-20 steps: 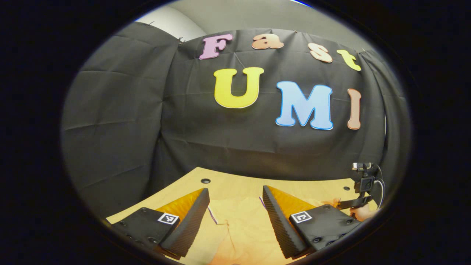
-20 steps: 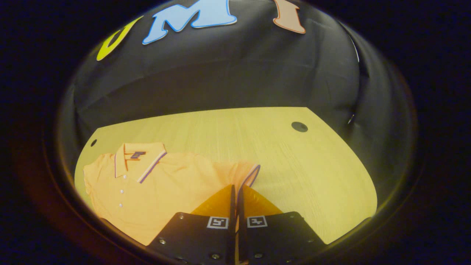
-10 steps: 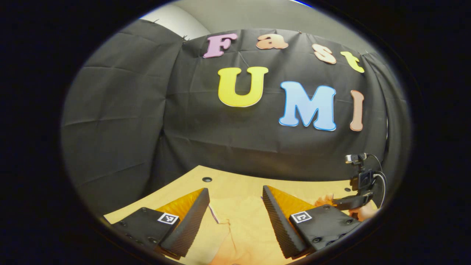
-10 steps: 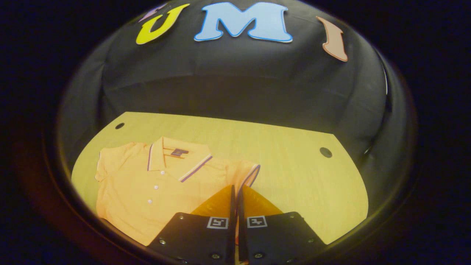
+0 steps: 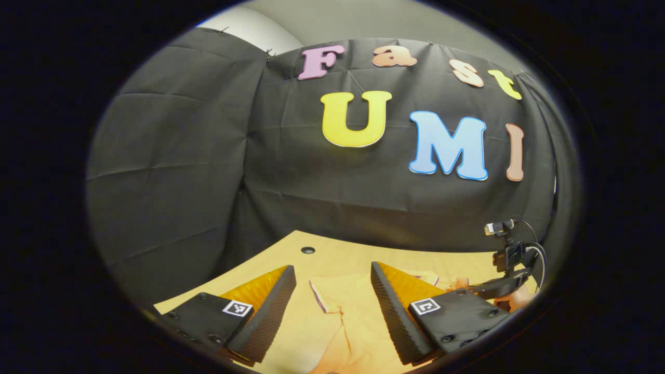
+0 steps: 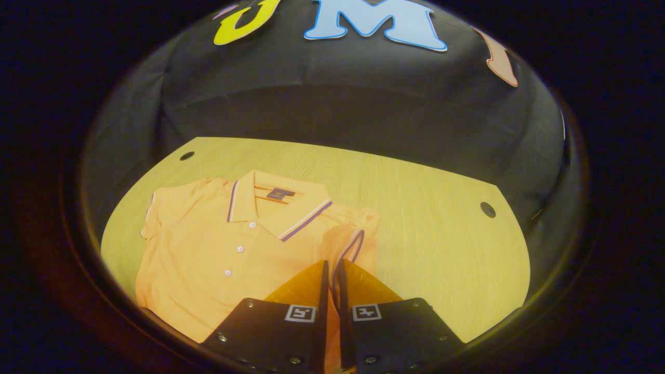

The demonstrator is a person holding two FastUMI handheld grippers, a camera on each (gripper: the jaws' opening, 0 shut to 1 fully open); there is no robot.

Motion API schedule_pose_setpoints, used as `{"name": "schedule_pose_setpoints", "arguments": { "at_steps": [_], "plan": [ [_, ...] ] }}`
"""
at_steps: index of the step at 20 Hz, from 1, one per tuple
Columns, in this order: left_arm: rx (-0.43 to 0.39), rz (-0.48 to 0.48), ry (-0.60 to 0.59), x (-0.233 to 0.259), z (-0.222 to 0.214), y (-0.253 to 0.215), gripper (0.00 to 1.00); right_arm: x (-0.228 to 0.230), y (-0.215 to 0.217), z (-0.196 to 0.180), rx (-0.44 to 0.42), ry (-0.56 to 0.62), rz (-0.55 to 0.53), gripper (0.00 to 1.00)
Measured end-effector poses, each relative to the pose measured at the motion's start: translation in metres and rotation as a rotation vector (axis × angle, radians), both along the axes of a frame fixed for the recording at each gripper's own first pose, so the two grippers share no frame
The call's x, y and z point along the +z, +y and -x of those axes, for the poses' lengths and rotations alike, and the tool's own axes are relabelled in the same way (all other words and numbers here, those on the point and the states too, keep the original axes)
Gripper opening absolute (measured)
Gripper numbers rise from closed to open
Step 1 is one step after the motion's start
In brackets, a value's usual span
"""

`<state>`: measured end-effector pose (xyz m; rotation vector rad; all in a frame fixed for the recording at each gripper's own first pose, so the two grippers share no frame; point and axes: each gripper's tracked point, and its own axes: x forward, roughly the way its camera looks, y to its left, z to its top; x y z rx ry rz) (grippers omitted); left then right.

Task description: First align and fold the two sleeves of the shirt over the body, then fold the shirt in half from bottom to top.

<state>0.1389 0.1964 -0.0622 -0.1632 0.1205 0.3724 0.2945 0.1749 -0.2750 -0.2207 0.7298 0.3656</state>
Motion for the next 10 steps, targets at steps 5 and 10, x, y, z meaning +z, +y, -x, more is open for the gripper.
{"name": "schedule_pose_setpoints", "arguments": {
  "at_steps": [5, 10],
  "plan": [
    [-0.036, 0.012, 0.005, -0.009, -0.014, -0.002, 0.93, 0.02, 0.003, 0.005, -0.012, -0.043, -0.016, 0.43],
    [-0.097, 0.006, 0.028, -0.032, -0.041, 0.005, 0.94, 0.057, 0.004, 0.019, -0.048, -0.113, -0.043, 0.84]
  ]
}}
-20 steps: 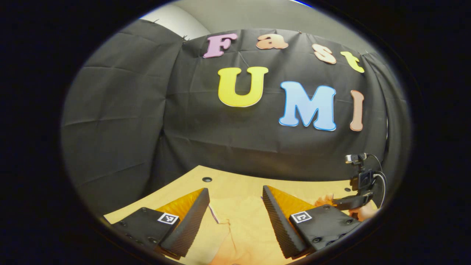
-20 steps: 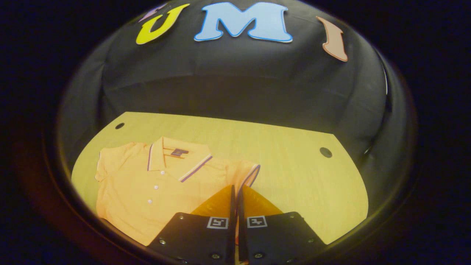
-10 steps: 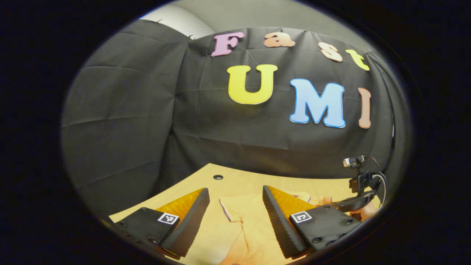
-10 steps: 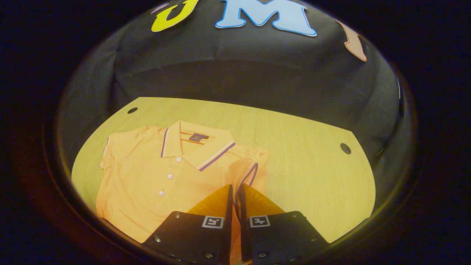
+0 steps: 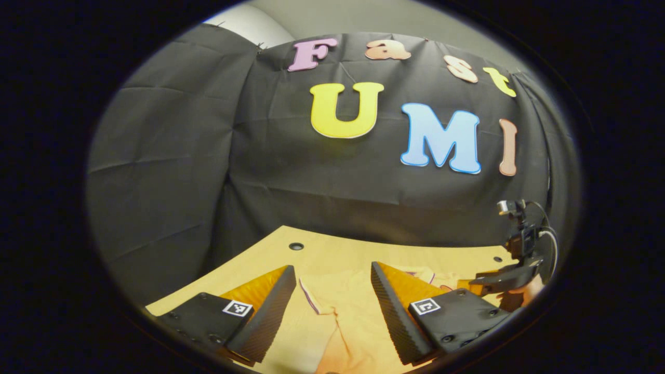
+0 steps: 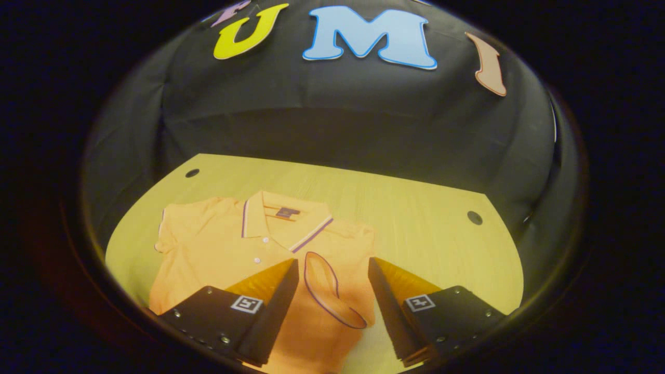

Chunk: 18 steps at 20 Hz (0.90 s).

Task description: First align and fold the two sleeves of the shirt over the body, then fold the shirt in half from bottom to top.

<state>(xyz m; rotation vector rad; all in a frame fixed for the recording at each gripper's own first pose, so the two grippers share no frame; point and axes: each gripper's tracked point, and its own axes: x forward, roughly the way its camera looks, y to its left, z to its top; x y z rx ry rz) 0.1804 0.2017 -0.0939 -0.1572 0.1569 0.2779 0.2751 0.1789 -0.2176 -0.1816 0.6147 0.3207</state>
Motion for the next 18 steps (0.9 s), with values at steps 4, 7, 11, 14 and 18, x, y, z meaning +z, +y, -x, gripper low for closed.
{"name": "schedule_pose_setpoints", "arguments": {
  "at_steps": [4, 7, 11, 14, 18],
  "plan": [
    [-0.048, 0.019, 0.028, -0.033, -0.032, 0.018, 0.94, 0.039, 0.001, 0.019, -0.048, -0.078, -0.03, 0.96],
    [-0.075, 0.011, 0.061, -0.058, -0.058, 0.035, 0.93, 0.067, 0.0, 0.034, -0.093, -0.131, -0.052, 0.96],
    [-0.08, 0.007, 0.117, -0.099, -0.095, 0.061, 0.93, 0.097, 0.003, 0.059, -0.109, -0.182, -0.057, 0.95],
    [-0.074, 0.019, 0.159, -0.127, -0.116, 0.071, 0.94, 0.115, 0.006, 0.078, -0.103, -0.216, -0.046, 0.96],
    [-0.047, 0.036, 0.216, -0.171, -0.139, 0.081, 0.94, 0.137, 0.01, 0.104, -0.104, -0.257, -0.064, 0.95]
  ]
}}
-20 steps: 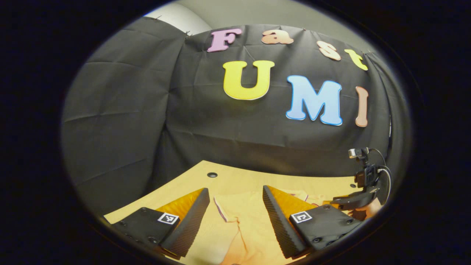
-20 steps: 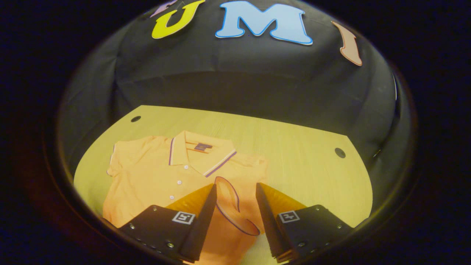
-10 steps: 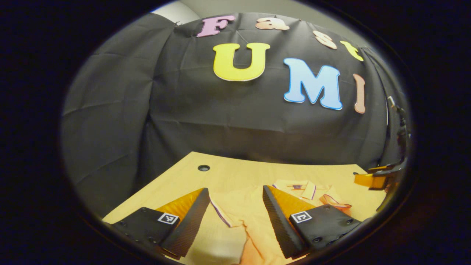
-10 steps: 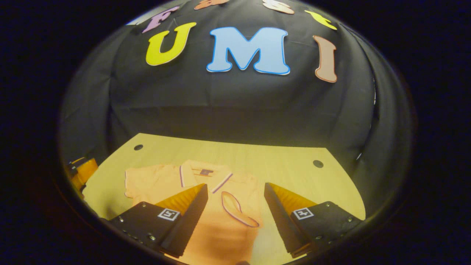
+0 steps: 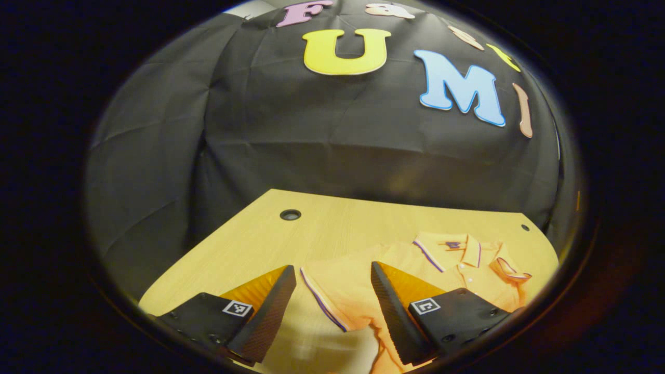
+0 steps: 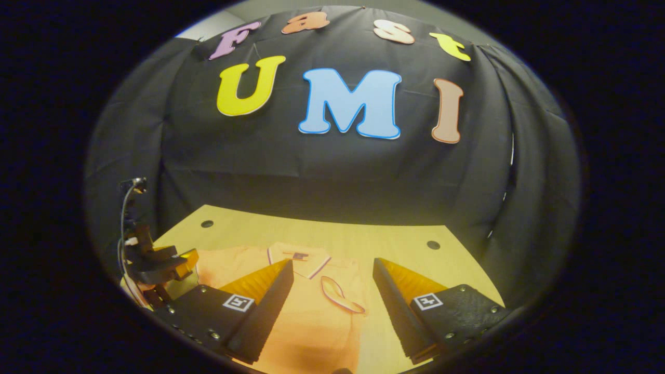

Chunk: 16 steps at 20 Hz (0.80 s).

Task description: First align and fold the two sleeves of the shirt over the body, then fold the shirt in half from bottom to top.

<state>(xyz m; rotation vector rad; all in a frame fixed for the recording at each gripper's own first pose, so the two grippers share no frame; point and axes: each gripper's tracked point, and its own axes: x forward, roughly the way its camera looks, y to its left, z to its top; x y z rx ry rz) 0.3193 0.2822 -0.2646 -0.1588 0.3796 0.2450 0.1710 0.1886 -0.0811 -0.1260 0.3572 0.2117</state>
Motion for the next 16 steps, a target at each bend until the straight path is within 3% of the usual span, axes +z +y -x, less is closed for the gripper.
{"name": "schedule_pose_setpoints", "arguments": {
  "at_steps": [7, 15, 16],
  "plan": [
    [0.05, 0.036, 0.092, -0.058, -0.024, 0.01, 0.94, -0.002, -0.017, 0.034, 0.036, 0.036, 0.053, 0.95],
    [0.02, 0.029, 0.127, -0.077, -0.04, 0.004, 0.96, -0.004, -0.025, 0.047, 0.051, 0.052, 0.027, 0.95],
    [0.017, 0.026, 0.129, -0.078, -0.042, 0.003, 0.93, -0.004, -0.027, 0.048, 0.044, 0.058, 0.018, 0.95]
  ]
}}
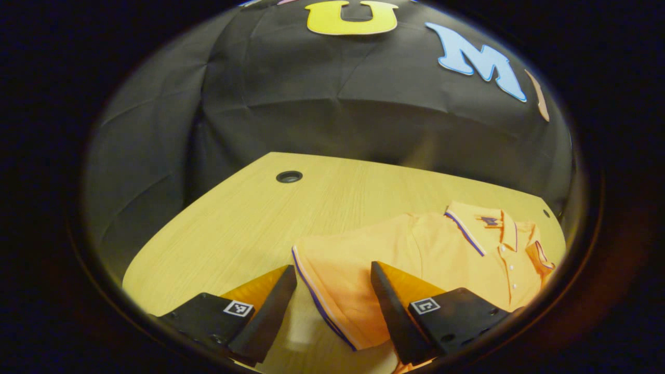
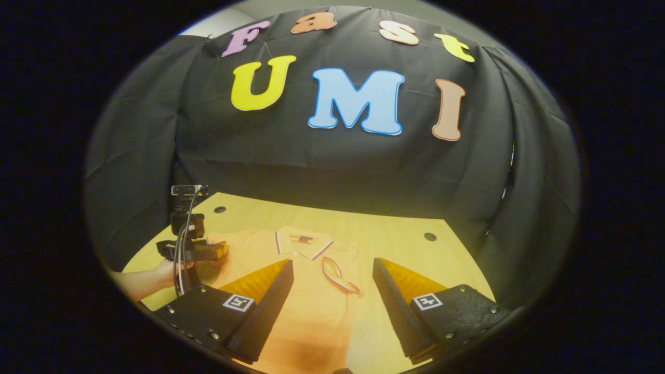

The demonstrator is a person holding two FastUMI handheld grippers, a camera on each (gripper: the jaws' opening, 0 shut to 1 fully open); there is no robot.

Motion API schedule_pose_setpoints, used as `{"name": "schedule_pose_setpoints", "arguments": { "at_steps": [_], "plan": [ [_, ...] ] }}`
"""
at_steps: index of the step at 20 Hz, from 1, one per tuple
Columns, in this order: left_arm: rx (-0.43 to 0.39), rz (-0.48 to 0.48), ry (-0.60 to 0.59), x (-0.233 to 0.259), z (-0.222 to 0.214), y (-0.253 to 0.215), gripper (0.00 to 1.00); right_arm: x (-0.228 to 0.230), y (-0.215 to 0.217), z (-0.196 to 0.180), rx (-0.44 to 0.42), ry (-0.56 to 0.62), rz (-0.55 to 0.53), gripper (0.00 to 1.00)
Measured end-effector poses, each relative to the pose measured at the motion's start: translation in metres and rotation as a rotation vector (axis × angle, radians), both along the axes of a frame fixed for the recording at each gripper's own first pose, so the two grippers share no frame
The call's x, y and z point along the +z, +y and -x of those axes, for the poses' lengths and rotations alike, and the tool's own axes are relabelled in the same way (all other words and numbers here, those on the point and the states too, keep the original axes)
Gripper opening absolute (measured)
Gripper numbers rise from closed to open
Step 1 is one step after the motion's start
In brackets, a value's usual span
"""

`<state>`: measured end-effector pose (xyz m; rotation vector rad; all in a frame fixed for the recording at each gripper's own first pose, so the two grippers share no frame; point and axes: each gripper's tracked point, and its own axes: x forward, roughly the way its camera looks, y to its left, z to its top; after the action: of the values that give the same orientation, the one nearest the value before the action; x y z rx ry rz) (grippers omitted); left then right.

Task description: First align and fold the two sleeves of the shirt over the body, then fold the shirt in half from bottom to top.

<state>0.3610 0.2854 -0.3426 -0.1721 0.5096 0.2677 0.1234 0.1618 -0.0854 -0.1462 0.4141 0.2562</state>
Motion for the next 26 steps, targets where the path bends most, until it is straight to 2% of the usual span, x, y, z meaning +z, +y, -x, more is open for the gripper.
{"name": "schedule_pose_setpoints", "arguments": {
  "at_steps": [3, 8, 9, 11, 12, 13, 19, 26],
  "plan": [
    [-0.002, -0.028, 0.026, -0.002, 0.0, 0.0, 0.92, -0.005, -0.007, 0.0, -0.023, 0.025, -0.033, 0.95],
    [-0.025, -0.062, 0.051, -0.005, -0.005, -0.005, 0.47, -0.011, -0.016, 0.003, -0.057, 0.05, -0.066, 0.95],
    [-0.028, -0.068, 0.054, -0.005, -0.006, -0.007, 0.31, -0.014, -0.018, 0.005, -0.057, 0.049, -0.058, 0.95],
    [-0.032, -0.083, 0.058, -0.004, -0.009, -0.009, 0.15, -0.018, -0.018, 0.007, -0.058, 0.06, -0.062, 0.94],
    [-0.022, -0.099, 0.055, -0.003, -0.01, -0.009, 0.15, -0.02, -0.018, 0.008, -0.059, 0.069, -0.071, 0.95],
    [-0.024, -0.111, 0.063, -0.003, -0.011, -0.009, 0.07, -0.021, -0.019, 0.009, -0.064, 0.073, -0.074, 0.95],
    [-0.069, -0.18, 0.013, 0.035, -0.018, -0.025, 0.07, -0.024, -0.017, 0.006, -0.074, 0.076, -0.067, 0.95],
    [-0.204, -0.183, -0.012, 0.054, -0.027, -0.085, 0.07, -0.032, 0.003, 0.009, -0.055, 0.087, -0.066, 0.95]
  ]
}}
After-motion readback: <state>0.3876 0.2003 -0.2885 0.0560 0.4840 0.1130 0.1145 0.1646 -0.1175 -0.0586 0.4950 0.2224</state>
